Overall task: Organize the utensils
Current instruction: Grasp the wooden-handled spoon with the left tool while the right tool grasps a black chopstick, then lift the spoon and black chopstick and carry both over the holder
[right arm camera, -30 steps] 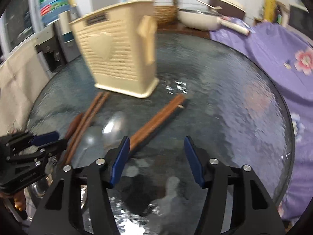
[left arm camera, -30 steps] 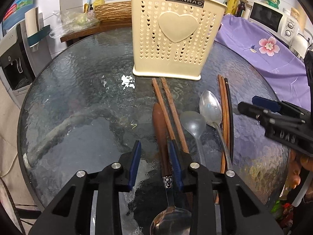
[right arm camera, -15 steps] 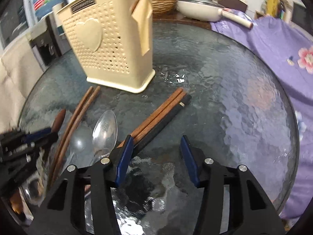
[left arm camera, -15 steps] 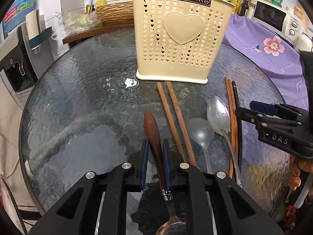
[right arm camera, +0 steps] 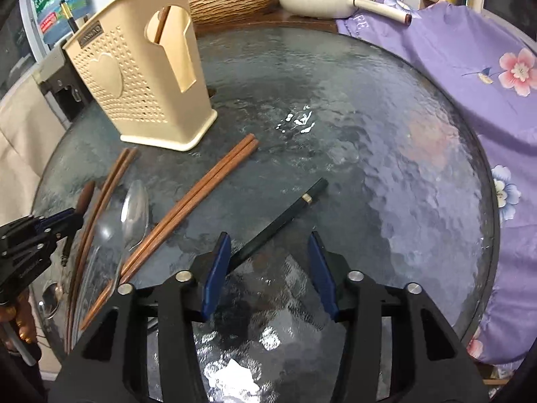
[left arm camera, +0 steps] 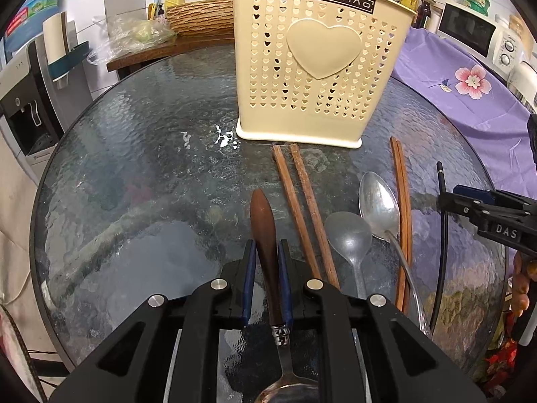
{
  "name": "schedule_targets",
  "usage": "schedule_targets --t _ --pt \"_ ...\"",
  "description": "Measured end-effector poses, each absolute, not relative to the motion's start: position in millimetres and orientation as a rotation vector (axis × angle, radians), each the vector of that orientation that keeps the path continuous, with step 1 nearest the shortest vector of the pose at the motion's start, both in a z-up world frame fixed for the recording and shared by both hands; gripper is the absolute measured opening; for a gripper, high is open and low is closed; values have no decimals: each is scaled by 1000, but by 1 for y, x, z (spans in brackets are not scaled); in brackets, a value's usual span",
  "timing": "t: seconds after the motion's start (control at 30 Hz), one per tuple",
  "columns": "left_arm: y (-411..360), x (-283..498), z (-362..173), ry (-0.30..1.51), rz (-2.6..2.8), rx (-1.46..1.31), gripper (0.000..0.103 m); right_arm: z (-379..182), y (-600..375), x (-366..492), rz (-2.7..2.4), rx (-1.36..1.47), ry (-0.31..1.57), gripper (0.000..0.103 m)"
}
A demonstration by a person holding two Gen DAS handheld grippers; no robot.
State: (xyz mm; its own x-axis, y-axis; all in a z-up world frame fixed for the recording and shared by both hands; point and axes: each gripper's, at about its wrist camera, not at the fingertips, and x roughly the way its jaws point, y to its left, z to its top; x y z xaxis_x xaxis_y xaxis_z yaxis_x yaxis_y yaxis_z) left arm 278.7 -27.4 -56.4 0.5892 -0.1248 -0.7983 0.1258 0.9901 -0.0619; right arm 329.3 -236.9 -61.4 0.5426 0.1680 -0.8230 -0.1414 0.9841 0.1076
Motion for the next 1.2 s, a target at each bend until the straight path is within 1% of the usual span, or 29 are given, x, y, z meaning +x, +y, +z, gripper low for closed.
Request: schedule_targets --t 0.03,0.07,0.13,0.53,0.97,1.2 --pt "-27 280 -56 934 -146 -2 13 -61 -237 333 166 40 984 35" --pt "-27 282 -56 938 -146 -4 13 -61 -236 337 158 58 990 33" --pt "-26 285 -55 950 -149 -14 13 -60 -233 343 147 59 998 26" --pt "-20 311 -53 1000 -158 -21 12 -59 -218 388 64 40 1030 11" --pt "-30 325 -55 1001 -141 62 12 -60 -213 392 61 2 1005 9" --pt "-22 327 -53 993 -134 3 12 -56 -222 383 112 79 965 8"
